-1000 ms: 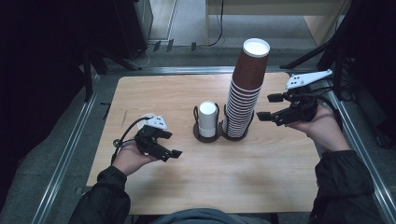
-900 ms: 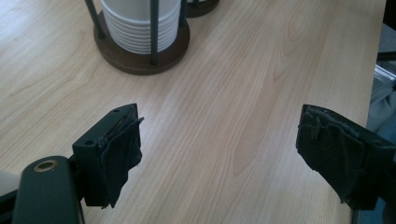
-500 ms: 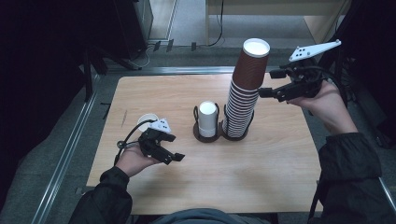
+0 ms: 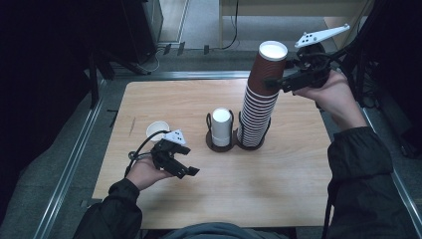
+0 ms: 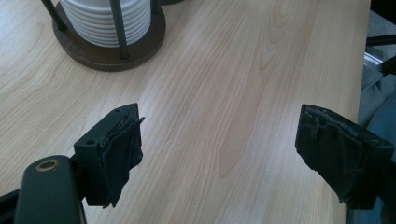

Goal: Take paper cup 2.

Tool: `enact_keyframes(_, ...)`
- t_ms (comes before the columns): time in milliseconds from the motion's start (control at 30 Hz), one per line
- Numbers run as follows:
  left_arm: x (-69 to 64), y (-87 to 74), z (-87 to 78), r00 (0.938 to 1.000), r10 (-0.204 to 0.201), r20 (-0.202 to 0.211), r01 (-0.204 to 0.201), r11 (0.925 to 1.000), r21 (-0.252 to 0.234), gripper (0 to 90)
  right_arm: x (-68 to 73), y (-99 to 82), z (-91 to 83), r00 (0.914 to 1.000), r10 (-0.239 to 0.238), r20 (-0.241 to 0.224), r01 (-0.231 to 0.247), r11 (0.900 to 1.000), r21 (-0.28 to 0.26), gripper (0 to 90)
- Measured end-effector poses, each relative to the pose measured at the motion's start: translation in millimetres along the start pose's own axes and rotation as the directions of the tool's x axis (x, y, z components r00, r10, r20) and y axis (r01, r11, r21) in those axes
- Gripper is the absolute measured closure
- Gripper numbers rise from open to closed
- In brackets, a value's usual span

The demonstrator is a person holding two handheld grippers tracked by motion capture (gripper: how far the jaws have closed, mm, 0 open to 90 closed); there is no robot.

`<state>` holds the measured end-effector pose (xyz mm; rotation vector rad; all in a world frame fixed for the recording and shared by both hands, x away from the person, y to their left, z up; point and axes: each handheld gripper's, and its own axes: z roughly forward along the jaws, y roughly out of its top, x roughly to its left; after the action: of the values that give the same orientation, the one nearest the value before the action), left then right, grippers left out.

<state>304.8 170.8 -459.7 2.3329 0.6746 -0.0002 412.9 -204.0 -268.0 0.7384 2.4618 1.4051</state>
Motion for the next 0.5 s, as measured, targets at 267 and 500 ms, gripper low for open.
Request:
enact_keyframes(267, 0.3, -0.9, 1.3, 1.0, -0.002, 0.004, 0.002, 1.0, 0.008, 14.6, 1.0, 10.1, 5.5, 1.0, 0.002, 0.001, -0.002, 0.9993, -0.038, 13.0)
enact_keyframes(500, 1.0, -1.3, 2.6, 1.0, -0.002, 0.007, 0.002, 0.9998, 0.018, 14.6, 1.7, 10.9, 5.9, 0.9996, -0.026, 0.01, 0.027, 0.9984, -0.049, 15.1)
